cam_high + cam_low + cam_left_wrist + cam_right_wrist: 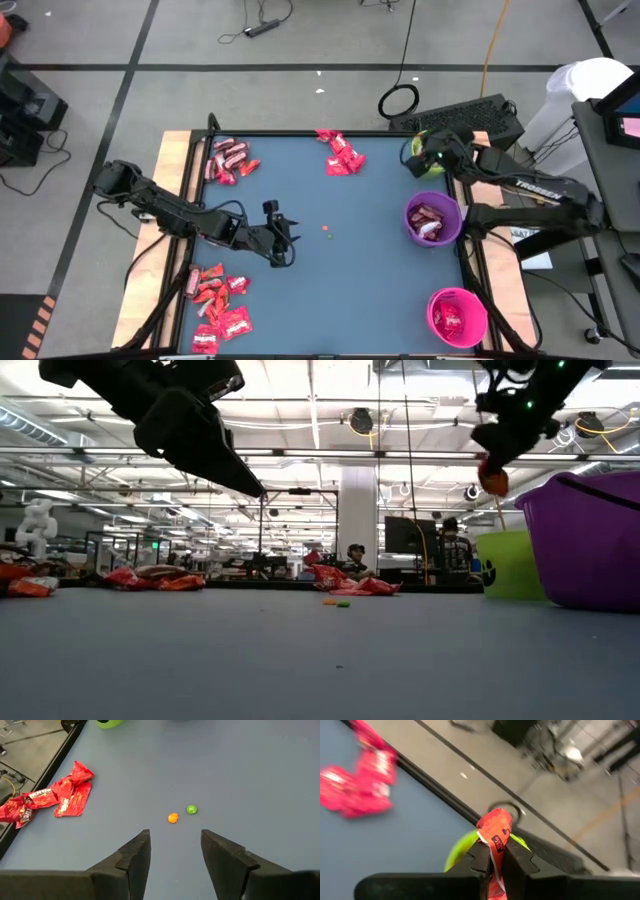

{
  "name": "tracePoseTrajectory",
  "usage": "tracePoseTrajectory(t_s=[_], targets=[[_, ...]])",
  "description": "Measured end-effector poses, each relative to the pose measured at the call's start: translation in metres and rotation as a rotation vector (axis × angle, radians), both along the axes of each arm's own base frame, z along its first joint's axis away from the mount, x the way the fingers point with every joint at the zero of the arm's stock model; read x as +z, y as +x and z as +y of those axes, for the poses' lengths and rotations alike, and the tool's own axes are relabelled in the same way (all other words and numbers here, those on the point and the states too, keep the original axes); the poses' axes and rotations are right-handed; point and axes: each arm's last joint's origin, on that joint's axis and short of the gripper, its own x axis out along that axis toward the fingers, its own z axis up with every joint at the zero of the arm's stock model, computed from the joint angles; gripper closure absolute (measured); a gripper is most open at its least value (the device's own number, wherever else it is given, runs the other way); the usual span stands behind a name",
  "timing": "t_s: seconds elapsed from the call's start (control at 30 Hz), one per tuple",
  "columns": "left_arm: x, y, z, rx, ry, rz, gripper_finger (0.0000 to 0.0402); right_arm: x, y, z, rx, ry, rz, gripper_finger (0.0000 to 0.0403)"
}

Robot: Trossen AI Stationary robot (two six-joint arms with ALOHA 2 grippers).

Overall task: Organize candy in baskets
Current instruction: Put the orange chocolate bar into the green bucket

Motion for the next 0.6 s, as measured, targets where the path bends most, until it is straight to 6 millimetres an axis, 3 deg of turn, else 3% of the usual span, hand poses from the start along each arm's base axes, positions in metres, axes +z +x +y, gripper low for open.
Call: tracePoseTrajectory(t_s=[0.3, 0.6], targets=[[0.000, 0.000, 0.000, 0.000, 0.000, 0.000, 0.0221, -0.016, -0.005, -0.027, -0.153, 0.071, 0.108, 0.0360], [0.001, 0.000, 0.000, 0.028, -0.041, -0.020, 0.0221, -0.021, -0.004, -0.034, -0.148, 0.128, 0.099, 0.0242]])
